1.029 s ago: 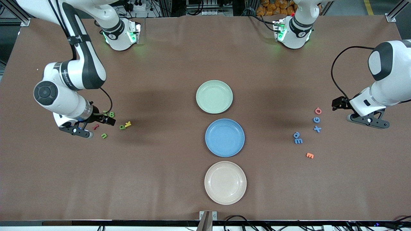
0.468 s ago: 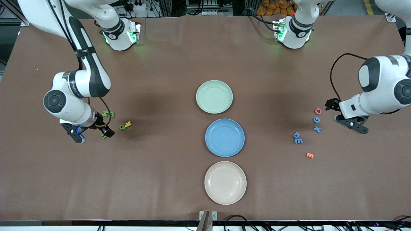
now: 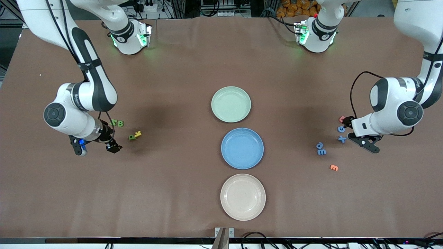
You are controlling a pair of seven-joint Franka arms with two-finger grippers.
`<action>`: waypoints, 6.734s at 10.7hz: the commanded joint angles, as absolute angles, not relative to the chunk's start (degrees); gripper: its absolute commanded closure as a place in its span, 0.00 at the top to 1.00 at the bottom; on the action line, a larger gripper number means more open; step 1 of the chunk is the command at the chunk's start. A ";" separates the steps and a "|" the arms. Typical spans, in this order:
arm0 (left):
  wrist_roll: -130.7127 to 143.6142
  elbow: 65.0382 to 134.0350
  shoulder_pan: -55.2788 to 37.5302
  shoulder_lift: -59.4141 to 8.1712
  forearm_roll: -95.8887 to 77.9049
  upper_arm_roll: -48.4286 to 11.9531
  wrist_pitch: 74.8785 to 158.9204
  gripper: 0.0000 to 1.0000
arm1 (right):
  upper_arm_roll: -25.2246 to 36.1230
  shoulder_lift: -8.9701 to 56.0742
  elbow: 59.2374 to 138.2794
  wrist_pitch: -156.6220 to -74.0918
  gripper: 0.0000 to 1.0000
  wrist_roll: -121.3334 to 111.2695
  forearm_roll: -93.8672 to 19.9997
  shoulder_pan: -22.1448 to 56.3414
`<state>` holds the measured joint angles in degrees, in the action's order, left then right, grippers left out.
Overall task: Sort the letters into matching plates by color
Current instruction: 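Lower the left gripper to blue X while the right gripper nears green p, then grasp blue X with the left gripper while the right gripper grasps green p, then drop blue X on the blue plate while the right gripper carries green p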
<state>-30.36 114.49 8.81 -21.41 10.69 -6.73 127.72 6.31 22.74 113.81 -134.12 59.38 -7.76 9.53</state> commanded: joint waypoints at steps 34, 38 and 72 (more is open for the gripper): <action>-27.26 119.97 11.78 -29.36 10.99 -6.59 148.80 0.00 | 5.62 27.07 118.65 -137.29 0.54 69.87 -11.08 11.60; -26.10 119.88 11.60 -29.36 10.99 -6.85 148.80 0.00 | 5.62 27.51 118.65 -138.16 0.51 69.70 -11.07 11.60; 27.77 86.39 -18.72 -44.04 5.19 -15.91 140.63 1.00 | -8.96 18.00 114.53 -134.02 0.00 66.53 -10.63 13.51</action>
